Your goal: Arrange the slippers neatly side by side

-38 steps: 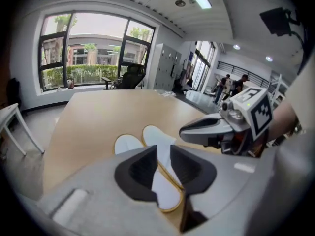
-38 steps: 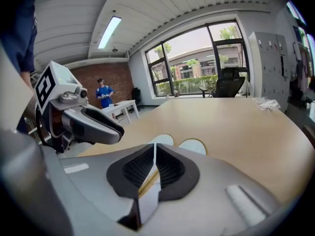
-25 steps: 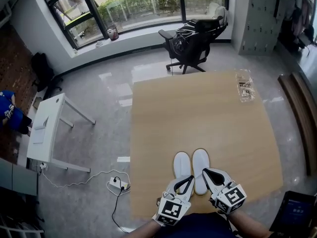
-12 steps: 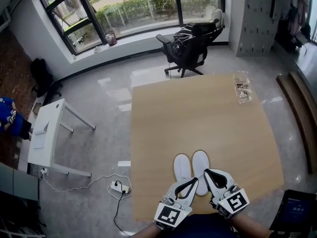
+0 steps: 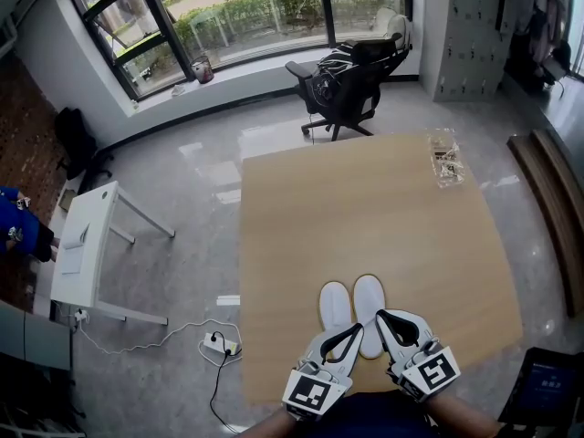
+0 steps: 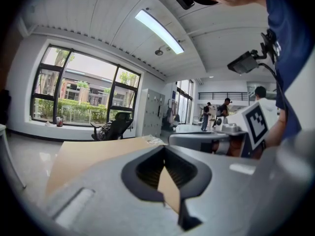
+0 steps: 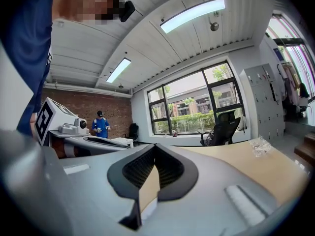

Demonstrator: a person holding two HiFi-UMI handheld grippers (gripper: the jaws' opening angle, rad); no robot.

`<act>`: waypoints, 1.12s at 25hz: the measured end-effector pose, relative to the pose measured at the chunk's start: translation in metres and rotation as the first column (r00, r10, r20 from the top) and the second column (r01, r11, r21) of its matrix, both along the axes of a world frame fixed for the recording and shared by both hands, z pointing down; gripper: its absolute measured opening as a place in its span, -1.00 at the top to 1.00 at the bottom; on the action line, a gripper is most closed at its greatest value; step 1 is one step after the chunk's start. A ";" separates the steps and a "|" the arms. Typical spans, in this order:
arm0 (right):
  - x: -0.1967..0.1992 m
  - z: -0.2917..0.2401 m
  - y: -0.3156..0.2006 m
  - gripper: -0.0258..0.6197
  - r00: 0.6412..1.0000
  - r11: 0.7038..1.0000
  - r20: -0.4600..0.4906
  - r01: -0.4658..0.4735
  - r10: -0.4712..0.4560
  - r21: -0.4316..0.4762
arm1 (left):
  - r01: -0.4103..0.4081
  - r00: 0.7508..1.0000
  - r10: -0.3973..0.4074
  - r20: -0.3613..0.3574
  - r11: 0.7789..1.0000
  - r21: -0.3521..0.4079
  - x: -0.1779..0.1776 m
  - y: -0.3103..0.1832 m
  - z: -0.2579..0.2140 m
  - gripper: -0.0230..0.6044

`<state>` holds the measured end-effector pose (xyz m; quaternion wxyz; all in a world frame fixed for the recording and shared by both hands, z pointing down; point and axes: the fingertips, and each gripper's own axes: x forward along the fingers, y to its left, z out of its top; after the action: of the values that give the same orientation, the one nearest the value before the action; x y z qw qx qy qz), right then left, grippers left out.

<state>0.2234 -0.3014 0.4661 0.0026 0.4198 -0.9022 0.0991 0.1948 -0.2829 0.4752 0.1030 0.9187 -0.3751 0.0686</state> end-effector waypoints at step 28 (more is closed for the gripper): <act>-0.002 0.010 -0.006 0.88 1.000 1.000 -0.003 -0.006 0.006 -0.025 | 0.033 0.999 -0.033 -0.002 0.999 -0.034 -0.012 -0.011 0.013 0.92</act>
<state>0.2215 -0.3079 0.4757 0.0090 0.4225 -0.8997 0.1096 0.1825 -0.2936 0.4883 0.1200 0.9106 -0.3888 0.0722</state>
